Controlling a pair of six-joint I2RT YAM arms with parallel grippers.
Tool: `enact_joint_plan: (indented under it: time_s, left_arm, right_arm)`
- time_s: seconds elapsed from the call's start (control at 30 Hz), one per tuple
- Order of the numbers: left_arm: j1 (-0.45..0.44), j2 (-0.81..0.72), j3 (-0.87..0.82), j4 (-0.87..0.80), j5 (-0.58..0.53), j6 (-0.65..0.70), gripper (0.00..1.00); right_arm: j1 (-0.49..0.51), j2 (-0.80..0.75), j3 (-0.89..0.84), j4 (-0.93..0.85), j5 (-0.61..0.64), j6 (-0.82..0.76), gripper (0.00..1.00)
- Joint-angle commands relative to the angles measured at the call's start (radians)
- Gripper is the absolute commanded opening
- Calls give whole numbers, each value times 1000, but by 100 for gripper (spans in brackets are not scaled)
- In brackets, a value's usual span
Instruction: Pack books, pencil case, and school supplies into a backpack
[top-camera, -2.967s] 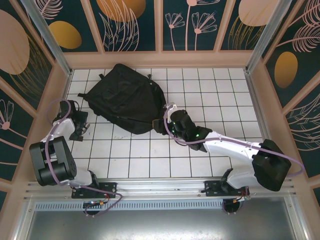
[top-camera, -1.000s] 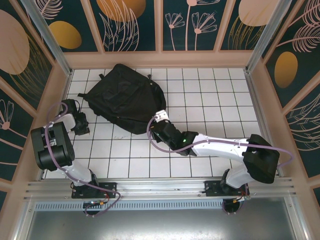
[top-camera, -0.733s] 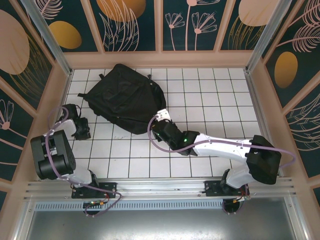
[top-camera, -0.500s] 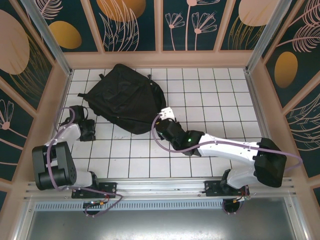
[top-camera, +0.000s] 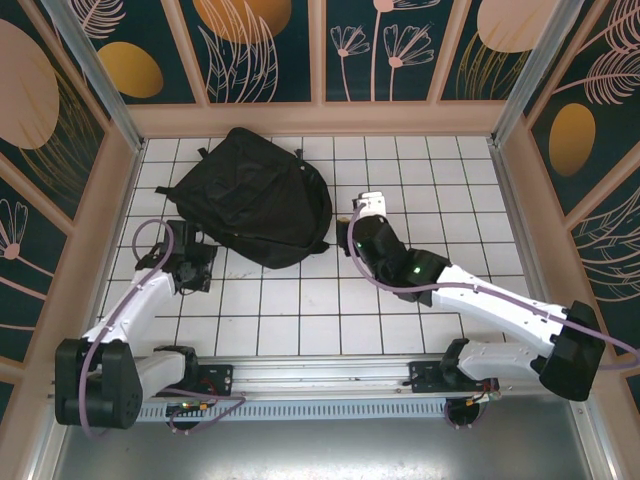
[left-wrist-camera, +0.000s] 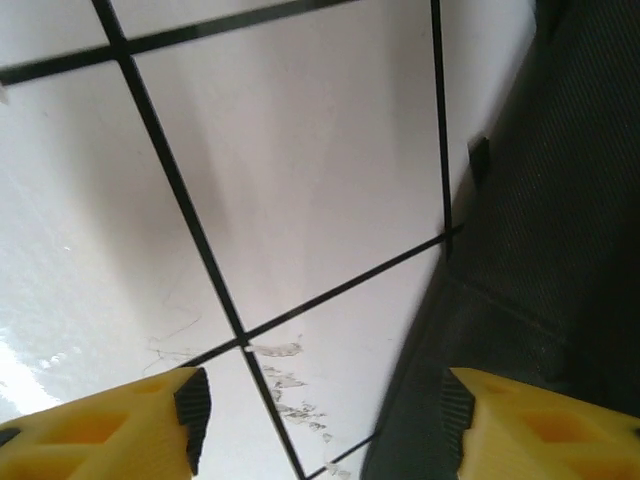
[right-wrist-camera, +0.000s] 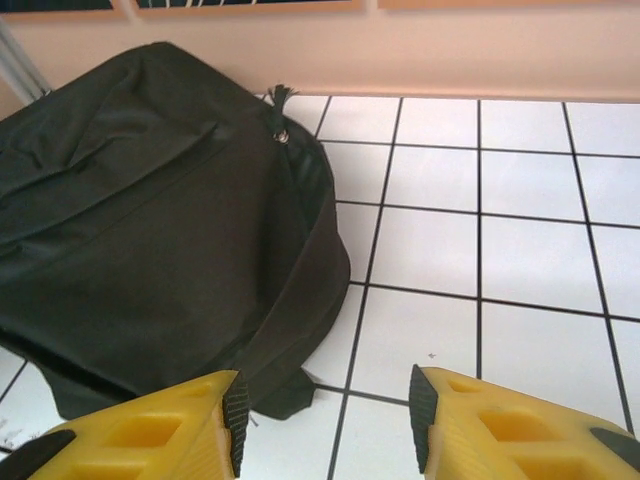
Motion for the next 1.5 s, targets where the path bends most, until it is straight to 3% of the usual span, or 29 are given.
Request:
enact_joint_plan:
  time_s: [0.0,0.07,0.2,0.47,0.67,0.77,0.87,1.1,1.47]
  left_arm:
    - [2,26,119,-116,-144,182,82]
    - [5,114,241,-204,-221,283,89]
    - [50,237,399,-294,-324,422,92]
    - [252,246,353,-277,-370,531,94]
    - [322,268,259,-140,-284,653,98]
    - [376,268,191,7,-106,686,99]
    - [386,312,198,73,-69,726,98]
    - [391,430,280,79,-95,805,98]
    - [397,543,294,46,-121,804,83]
  right_arm:
    - [-3,-3,-2,-24,-44,27,49]
    - [-3,7,-9,-21,-55,24,49]
    - [-9,11,-45,4,-76,22,49]
    - [-107,-28,-194,107,-176,37,49]
    - [-208,-86,-312,219,-362,84,49]
    - [-218,-95,-337,254,-404,89,49]
    - [-221,-97,-345,264,-442,95,50]
    - [-224,-113,-366,279,-468,105,49]
    - [-229,-108,-365,278,-458,108,50]
